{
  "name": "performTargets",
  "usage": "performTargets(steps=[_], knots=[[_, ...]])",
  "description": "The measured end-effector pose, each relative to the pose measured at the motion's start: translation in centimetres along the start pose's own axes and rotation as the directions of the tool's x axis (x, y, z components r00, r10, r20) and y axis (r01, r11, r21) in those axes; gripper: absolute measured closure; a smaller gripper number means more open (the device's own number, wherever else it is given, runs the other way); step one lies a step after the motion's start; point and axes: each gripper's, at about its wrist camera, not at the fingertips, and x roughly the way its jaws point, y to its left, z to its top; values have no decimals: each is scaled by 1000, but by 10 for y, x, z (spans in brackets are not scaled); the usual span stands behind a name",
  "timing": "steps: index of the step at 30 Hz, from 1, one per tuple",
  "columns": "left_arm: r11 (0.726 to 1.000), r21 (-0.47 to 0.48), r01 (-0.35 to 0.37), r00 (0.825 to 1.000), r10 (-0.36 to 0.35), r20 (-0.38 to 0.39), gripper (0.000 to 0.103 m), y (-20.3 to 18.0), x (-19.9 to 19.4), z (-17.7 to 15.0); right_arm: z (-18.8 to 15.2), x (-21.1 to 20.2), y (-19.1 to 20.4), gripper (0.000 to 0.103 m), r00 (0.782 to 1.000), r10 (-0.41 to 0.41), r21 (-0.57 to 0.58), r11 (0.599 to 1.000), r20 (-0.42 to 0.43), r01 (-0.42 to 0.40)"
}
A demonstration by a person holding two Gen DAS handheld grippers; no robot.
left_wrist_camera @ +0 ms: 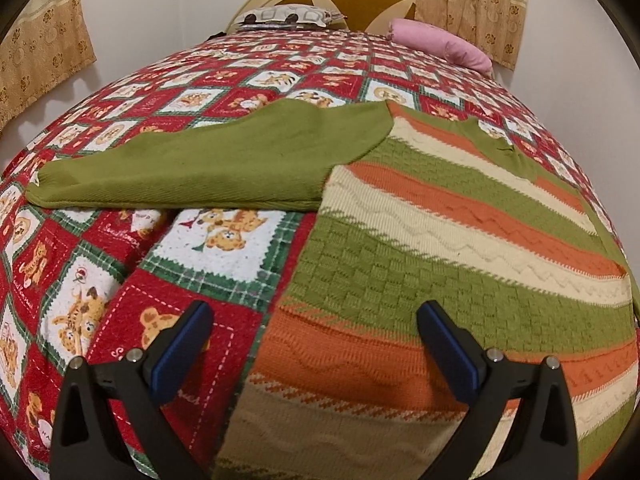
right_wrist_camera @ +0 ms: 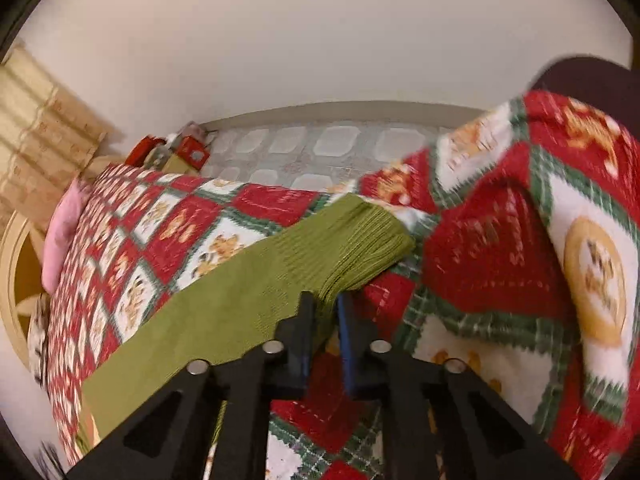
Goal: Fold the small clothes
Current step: 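Grasp the green sleeve cuff with the right gripper and lift it, then fold the held sleeve across the sweater body with the right gripper and release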
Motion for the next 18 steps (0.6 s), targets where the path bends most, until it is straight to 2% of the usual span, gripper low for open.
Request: performTargets(steps=[5, 11, 15, 18], knots=[[1000, -3, 5, 1000, -5, 2, 0, 1, 1, 0, 0, -43, 35, 96, 994, 76, -127, 990, 79, -66], [1000, -12, 20, 1000, -20, 4, 0, 2, 0, -1, -22, -93, 101, 96, 976, 196, -284, 945, 90, -164], [1000, -14, 25, 1000, -25, 5, 0, 3, 0, -2, -61, -119, 157, 96, 967, 246, -435, 880, 68, -193], [999, -19, 33, 999, -33, 8, 0, 5, -1, -2, -102, -133, 201, 96, 956, 290, -537, 812, 29, -230]])
